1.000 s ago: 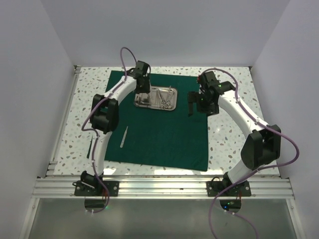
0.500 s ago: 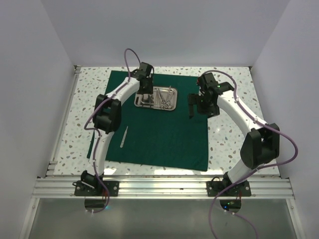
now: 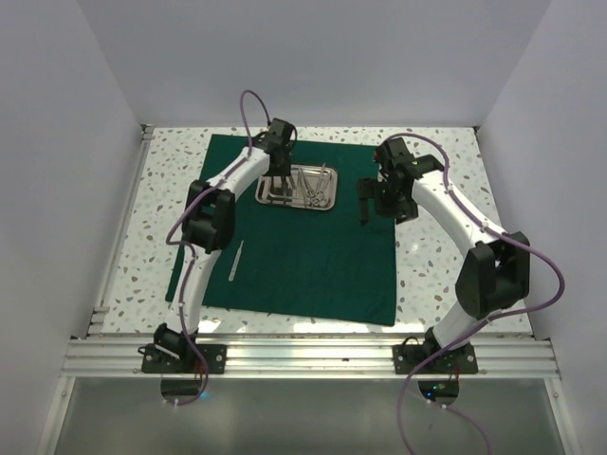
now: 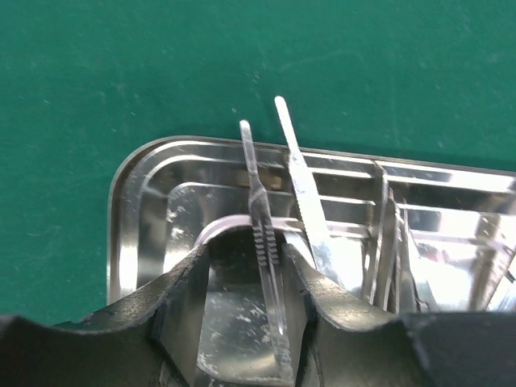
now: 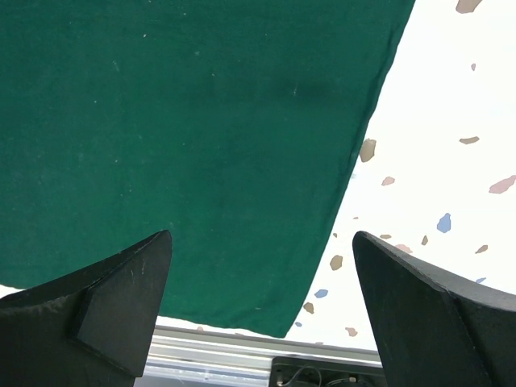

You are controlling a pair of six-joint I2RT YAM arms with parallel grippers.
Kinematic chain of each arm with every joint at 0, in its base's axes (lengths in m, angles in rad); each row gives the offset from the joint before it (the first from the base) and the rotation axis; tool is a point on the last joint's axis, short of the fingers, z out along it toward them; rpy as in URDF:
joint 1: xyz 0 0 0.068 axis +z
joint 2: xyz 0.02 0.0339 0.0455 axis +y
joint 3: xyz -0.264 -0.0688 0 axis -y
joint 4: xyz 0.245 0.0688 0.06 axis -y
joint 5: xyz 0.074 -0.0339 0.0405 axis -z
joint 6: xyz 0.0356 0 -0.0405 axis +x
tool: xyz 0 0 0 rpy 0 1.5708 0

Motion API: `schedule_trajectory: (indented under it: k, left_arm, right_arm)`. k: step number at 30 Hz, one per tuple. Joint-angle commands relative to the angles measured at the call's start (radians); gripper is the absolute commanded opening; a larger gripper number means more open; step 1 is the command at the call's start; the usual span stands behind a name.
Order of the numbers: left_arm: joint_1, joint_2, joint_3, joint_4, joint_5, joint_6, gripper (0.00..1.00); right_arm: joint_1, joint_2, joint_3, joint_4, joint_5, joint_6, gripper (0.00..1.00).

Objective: Open and lay out the surgical kit
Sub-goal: Pick up the medical item from the container.

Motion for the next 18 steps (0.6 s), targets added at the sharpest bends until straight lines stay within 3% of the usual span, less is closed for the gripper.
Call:
schedule_trajectory:
  k: [1,10,14,17,18]
  left_arm:
    - [-0.003,0.051,0.036,-0.033,-0.071,0.013,0.43]
    - [-0.003,0.133,0.113,-0.03,-0.105,0.061,0.41]
    - [-0.003,0.15,0.108,-0.031,-0.082,0.059,0.34]
    - [-0.004,0.156,0.108,-0.025,-0.057,0.058,0.18]
    - [-0.003,0.156,0.108,-0.024,-0.046,0.059,0.08]
  right_arm:
    - [-0.005,0.018,0.044,-0.008,0.009,-0.027,0.98]
    - [-0.006,0.037,0.053,-0.001,0.007,-0.029,0.98]
    - [-0.008,0.05,0.064,-0.001,0.006,-0.032,0.98]
    - [-0.01,0.06,0.07,-0.001,0.006,-0.032,0.99]
    - [-0.01,0.063,0.071,-0.001,0.004,-0.032,0.98]
